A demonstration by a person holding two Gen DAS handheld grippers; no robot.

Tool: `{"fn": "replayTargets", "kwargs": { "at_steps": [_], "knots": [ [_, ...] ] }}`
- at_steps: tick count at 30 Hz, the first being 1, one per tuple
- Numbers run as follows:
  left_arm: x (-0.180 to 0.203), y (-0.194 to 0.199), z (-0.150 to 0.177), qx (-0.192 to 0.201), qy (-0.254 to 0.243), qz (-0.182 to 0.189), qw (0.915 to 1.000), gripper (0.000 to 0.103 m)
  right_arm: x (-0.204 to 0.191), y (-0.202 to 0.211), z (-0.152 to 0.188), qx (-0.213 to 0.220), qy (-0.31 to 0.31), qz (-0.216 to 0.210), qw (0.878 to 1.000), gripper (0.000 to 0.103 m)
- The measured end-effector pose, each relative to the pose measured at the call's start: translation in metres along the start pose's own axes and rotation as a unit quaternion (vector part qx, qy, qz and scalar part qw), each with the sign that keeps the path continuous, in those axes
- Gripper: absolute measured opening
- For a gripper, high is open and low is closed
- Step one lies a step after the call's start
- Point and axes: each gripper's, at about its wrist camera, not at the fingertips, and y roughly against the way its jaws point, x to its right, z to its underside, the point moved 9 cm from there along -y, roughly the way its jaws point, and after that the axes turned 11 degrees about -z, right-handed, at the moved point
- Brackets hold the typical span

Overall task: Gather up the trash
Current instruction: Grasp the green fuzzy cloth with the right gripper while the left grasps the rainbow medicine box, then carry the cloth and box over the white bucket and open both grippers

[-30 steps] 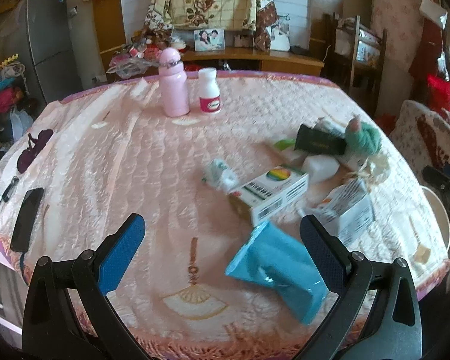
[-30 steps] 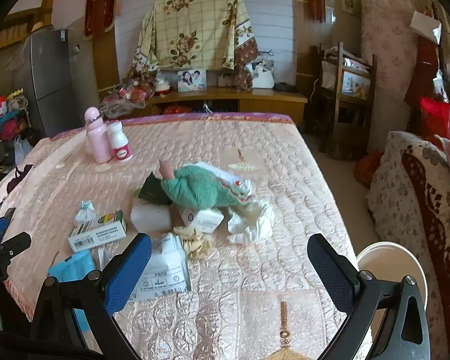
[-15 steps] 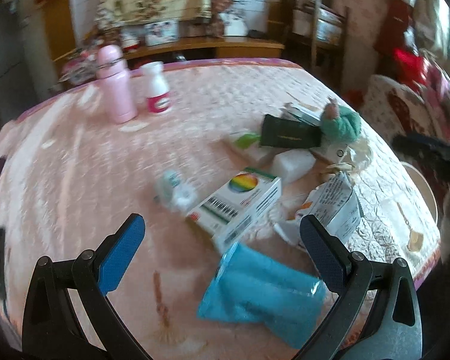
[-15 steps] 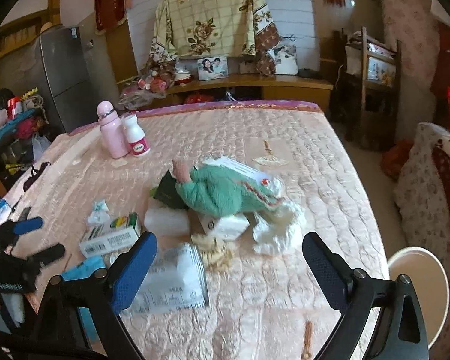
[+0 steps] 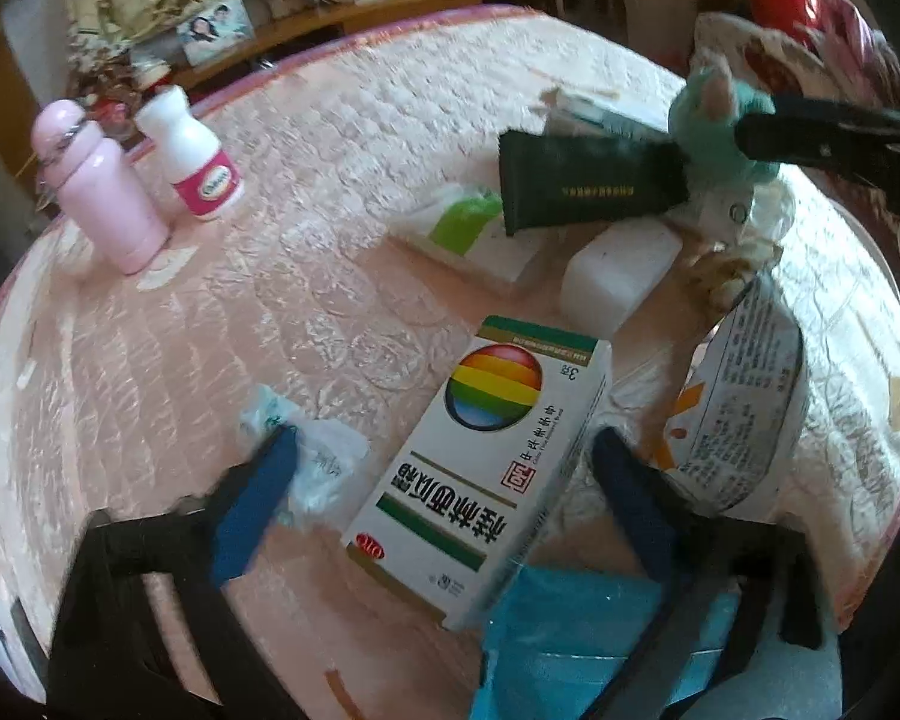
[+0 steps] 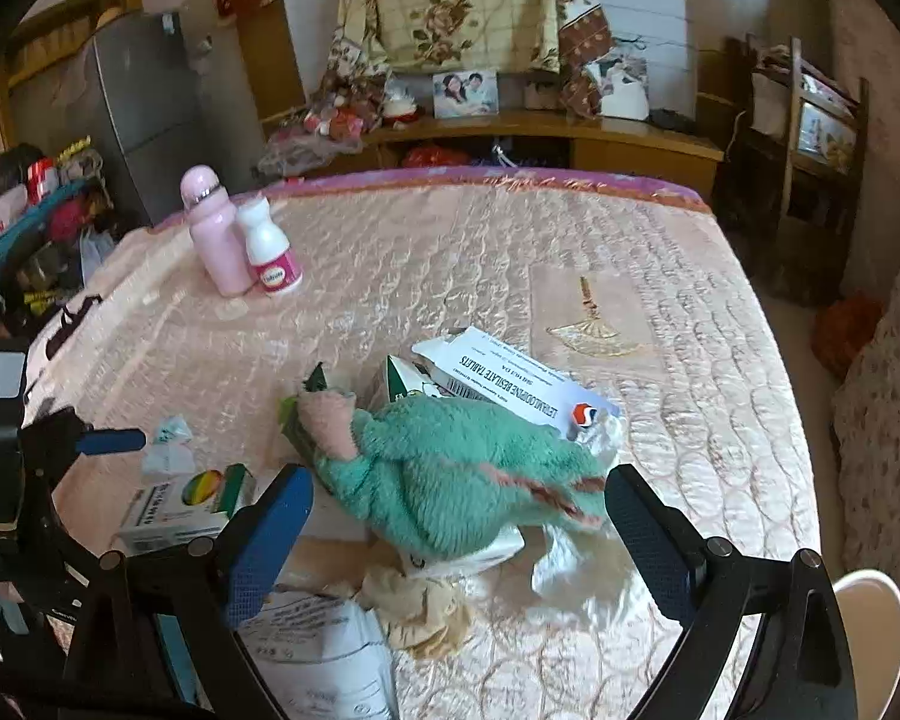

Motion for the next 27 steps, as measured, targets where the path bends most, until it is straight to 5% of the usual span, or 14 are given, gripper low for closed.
{"fn": "replayTargets", "kwargs": {
  "at_steps": [2, 4, 8, 20, 27],
  "knots": [
    [0.0, -0.006, 0.002, -0.017, -0.005, 0.005, 0.9998, 0.062, 0.001, -0.006, 0.0, -0.003, 0.003, -0.001, 1.0, 0.088],
    [0.001, -0.005, 0.001, -0.013, -0.007, 0.012, 0.9998, 0.061, -0.001, -0.008, 0.002, 0.0, 0.001, -0.017, 1.0, 0.063],
    [-0.004, 0.011, -0.006, 0.0, 0.018, 0.033, 0.9993, 0.058, -0.01, -0.002, 0.001, 0.008, 0.008, -0.028, 1.0, 0.05],
    [0.02, 0.093, -0.054, 0.058, 0.058, 0.074, 0.9939, 0.057, -0.016, 0.078, -0.012, 0.074, -0.045, -0.095, 0.992, 0.049],
    [0.084, 0.12, -0.08, 0.078, 0.036, 0.092, 0.9921, 0.057, 0.018, 0.126, 0.011, 0.086, -0.063, -0.056, 0.993, 0.049]
  ]
}}
